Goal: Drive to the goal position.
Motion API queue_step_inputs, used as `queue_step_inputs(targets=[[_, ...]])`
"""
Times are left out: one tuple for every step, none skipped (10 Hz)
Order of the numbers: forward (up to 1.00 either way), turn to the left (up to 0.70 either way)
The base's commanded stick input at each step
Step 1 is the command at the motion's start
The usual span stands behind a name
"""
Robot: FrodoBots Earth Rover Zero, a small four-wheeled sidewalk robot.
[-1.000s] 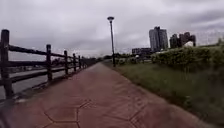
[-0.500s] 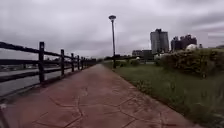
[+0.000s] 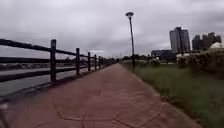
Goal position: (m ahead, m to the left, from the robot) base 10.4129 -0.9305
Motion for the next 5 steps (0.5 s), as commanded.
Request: queue_step_inputs(targets=[[1.00, 0.00], [1.00, 0.00], [1.00, 0.00], [1.00, 0.00], [1.00, 0.00]])
